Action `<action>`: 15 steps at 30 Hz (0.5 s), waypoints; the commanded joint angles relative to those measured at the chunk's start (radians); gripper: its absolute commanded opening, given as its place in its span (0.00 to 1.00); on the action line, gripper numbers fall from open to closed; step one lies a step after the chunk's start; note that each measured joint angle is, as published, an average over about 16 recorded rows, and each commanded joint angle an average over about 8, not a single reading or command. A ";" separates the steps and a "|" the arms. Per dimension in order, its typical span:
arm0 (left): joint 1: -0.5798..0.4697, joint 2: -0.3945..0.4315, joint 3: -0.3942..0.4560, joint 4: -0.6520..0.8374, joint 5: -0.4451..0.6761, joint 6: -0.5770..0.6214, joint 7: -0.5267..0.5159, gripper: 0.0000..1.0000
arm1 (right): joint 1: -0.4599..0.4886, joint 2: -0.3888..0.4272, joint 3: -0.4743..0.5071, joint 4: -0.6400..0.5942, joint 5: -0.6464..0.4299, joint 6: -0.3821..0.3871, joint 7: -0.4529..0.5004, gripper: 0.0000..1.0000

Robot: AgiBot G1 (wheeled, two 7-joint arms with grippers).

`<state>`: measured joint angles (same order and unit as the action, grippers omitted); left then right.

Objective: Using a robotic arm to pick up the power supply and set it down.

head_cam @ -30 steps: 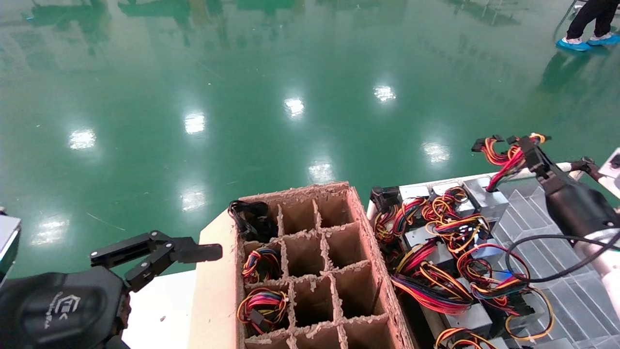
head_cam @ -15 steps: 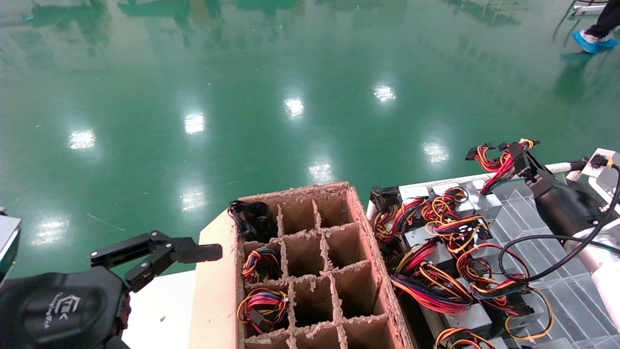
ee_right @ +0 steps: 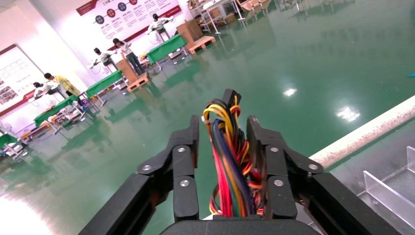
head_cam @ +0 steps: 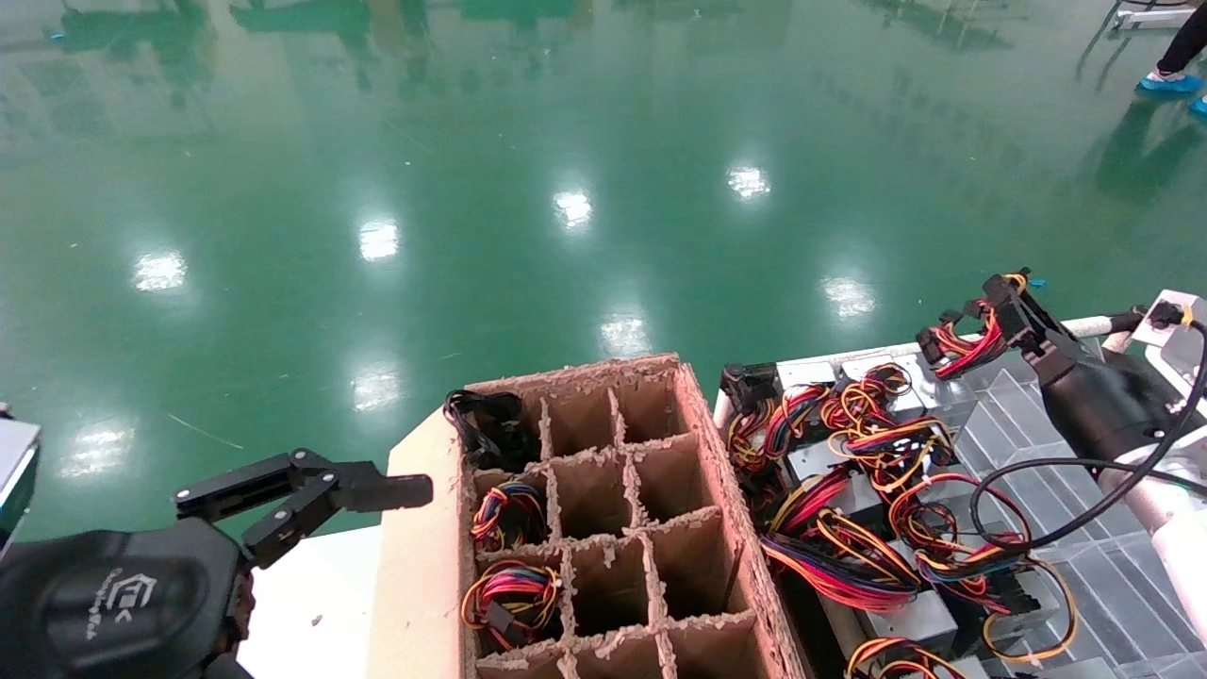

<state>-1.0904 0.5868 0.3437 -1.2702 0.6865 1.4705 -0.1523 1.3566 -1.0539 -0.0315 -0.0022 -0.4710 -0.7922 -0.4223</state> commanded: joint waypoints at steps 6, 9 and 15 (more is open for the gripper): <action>0.000 0.000 0.000 0.000 0.000 0.000 0.000 1.00 | 0.000 0.000 0.000 0.000 0.000 -0.001 0.001 1.00; 0.000 0.000 0.000 0.000 0.000 0.000 0.000 1.00 | 0.000 0.001 0.000 -0.001 -0.001 -0.003 0.001 1.00; 0.000 0.000 0.000 0.000 0.000 0.000 0.000 1.00 | 0.001 0.001 0.000 0.006 -0.001 -0.006 0.002 1.00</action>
<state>-1.0904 0.5868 0.3438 -1.2701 0.6864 1.4705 -0.1523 1.3559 -1.0496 -0.0339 0.0142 -0.4743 -0.8026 -0.4161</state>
